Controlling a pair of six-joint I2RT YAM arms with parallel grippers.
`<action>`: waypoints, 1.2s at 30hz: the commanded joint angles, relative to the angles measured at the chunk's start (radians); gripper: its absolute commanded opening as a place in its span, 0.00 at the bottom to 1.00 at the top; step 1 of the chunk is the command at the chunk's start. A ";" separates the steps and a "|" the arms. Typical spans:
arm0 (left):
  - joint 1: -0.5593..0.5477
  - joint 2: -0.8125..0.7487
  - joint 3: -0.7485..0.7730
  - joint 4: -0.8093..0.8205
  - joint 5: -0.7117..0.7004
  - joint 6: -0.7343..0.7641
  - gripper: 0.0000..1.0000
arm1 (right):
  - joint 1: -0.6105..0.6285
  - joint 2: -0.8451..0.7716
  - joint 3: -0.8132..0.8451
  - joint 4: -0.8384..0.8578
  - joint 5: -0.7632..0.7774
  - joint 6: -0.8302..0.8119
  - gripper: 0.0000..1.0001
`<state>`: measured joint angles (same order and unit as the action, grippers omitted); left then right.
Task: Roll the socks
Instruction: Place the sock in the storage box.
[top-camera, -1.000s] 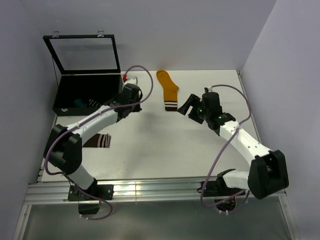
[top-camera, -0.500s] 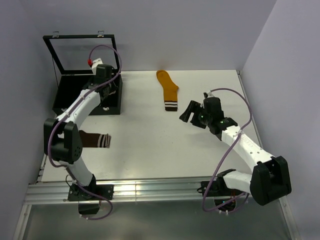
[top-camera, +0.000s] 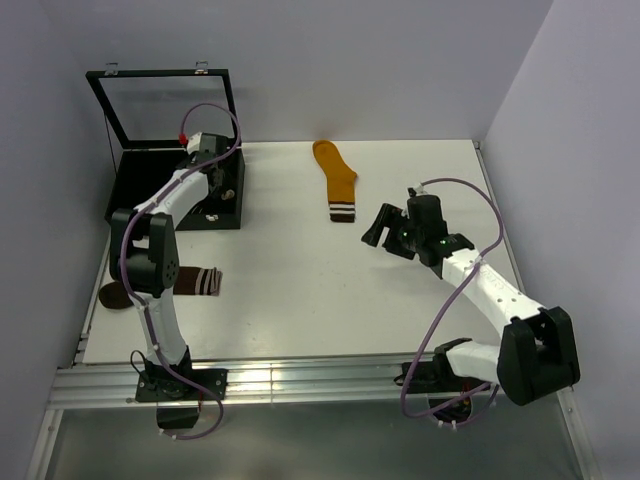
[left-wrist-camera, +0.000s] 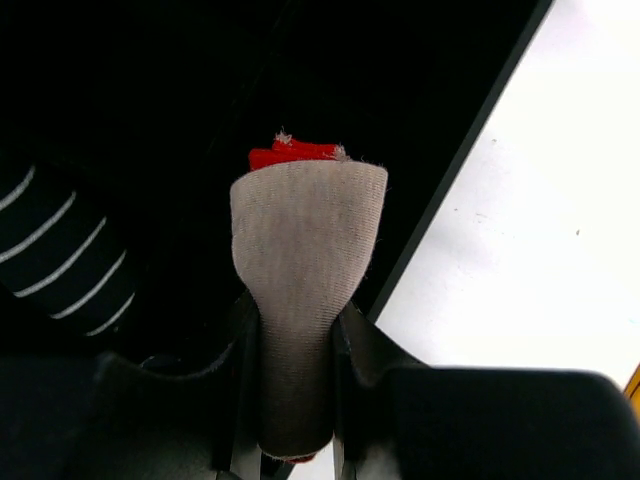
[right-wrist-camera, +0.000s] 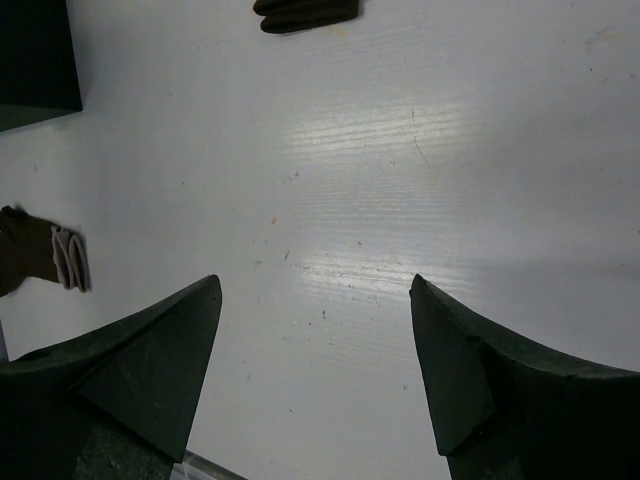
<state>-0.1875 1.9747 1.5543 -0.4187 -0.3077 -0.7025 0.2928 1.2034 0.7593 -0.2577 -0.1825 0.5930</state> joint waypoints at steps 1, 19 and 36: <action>-0.001 0.013 0.043 -0.031 0.013 -0.064 0.00 | -0.015 0.008 0.002 0.008 -0.006 -0.010 0.83; -0.004 -0.002 0.013 -0.158 -0.027 -0.172 0.00 | -0.050 0.042 -0.018 0.026 -0.078 0.007 0.82; -0.015 -0.100 -0.040 -0.163 -0.091 -0.207 0.00 | -0.067 0.041 -0.040 0.043 -0.103 0.010 0.81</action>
<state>-0.1913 1.9507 1.5082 -0.5636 -0.3607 -0.9066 0.2363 1.2461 0.7269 -0.2470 -0.2749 0.6048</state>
